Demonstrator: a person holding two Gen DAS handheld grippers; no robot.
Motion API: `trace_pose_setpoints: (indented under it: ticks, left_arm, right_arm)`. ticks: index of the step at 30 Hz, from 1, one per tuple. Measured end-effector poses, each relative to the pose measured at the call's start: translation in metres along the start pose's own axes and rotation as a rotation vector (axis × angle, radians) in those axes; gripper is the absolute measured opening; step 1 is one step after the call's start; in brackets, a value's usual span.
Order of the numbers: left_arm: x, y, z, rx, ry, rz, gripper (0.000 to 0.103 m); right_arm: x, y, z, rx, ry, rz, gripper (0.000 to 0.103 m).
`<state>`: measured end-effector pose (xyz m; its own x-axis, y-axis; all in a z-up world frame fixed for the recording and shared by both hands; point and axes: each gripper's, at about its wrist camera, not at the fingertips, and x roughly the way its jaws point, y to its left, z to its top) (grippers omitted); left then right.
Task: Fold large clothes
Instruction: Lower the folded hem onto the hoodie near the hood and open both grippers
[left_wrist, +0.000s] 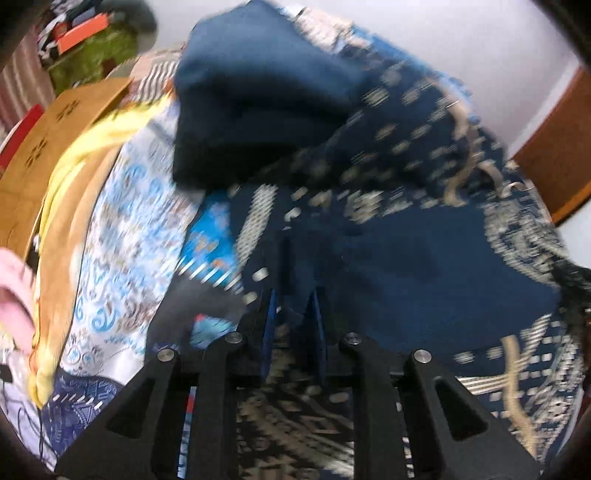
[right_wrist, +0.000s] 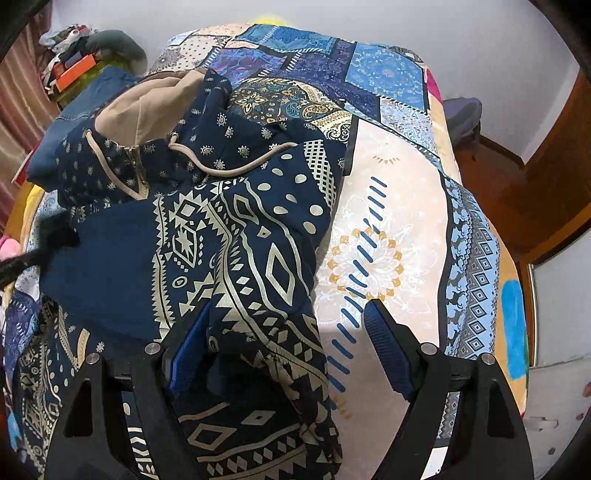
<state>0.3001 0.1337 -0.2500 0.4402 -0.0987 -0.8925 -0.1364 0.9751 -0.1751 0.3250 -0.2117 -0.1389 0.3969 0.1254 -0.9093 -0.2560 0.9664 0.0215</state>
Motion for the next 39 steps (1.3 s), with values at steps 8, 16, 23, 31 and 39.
trace_pose_setpoints:
  ticks: [8,16,23,31,39]
  left_arm:
    - [0.011,0.035,-0.014,-0.071,0.056,0.056,0.018]
    - [-0.026,0.025,-0.002,-0.026,-0.006,0.041,0.018]
    - [-0.078,-0.027,0.047,0.131,-0.170,0.033,0.032]
    - [-0.104,-0.078,0.107,0.246,-0.317,-0.058,0.053]
    - [-0.053,-0.101,0.159,0.254,-0.281,-0.050,0.053]
  right_arm:
    - [0.004,-0.010,0.001,0.073,0.028,0.057,0.079]
    - [-0.010,0.001,0.012,0.012,0.008,0.010,0.079]
    - [-0.046,0.015,0.044,-0.028,-0.131,0.008,0.079]
    - [-0.055,0.042,0.095,-0.068,-0.226,0.012,0.079]
    - [-0.016,0.077,0.138,-0.109,-0.228,0.015,0.079]
